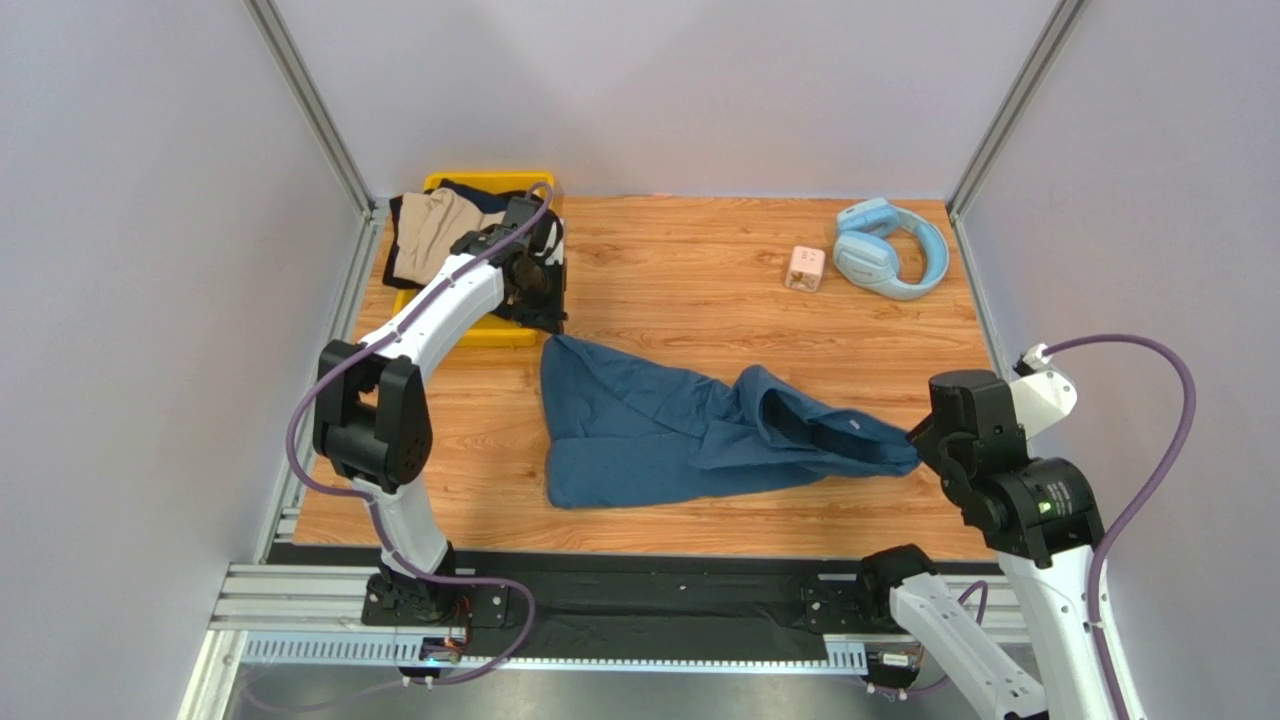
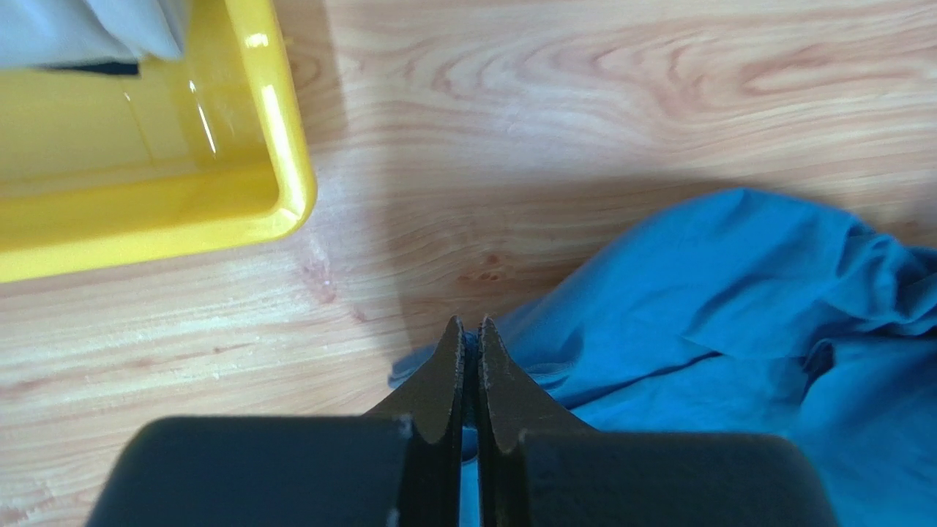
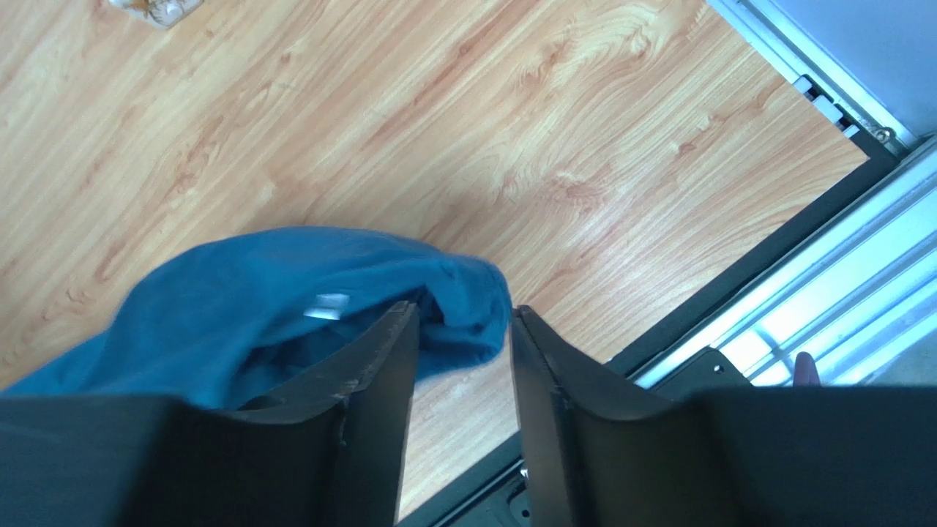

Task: Fold and stack the t-shirts
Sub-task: Flatten the tshirt out

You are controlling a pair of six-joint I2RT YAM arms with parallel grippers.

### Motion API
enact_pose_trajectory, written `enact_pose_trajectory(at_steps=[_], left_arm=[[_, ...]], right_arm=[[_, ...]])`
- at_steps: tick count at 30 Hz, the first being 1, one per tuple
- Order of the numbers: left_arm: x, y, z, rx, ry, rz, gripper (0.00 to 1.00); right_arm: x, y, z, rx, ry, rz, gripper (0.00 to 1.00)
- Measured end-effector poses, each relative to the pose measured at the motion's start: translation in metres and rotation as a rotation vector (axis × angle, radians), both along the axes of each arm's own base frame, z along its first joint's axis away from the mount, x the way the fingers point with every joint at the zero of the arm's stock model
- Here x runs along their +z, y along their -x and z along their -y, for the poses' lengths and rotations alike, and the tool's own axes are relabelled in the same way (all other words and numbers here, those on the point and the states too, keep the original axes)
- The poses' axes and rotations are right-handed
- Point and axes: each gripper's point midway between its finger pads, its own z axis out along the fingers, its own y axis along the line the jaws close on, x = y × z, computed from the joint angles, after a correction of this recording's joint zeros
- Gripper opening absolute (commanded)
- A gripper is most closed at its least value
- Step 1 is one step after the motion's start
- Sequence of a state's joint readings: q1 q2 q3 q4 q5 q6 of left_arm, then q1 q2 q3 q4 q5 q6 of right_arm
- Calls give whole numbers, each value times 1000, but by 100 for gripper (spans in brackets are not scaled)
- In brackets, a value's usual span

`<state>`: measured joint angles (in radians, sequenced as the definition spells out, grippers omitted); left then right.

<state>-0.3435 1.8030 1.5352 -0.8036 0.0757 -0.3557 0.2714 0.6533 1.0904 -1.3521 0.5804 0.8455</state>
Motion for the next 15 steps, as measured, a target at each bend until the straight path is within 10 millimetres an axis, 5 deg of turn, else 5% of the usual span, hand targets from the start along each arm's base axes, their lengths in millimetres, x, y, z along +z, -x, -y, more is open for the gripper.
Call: enact_pose_trajectory(at_steps=[5, 9, 15], left_arm=[[-31, 14, -2, -6, -17, -102, 0], [-38, 20, -2, -12, -13, -137, 0], [-37, 22, 0, -18, -4, -143, 0]], right_arm=[[16, -7, 9, 1, 83, -14, 47], [31, -16, 11, 51, 149, -34, 45], [38, -42, -32, 271, 50, -45, 46]])
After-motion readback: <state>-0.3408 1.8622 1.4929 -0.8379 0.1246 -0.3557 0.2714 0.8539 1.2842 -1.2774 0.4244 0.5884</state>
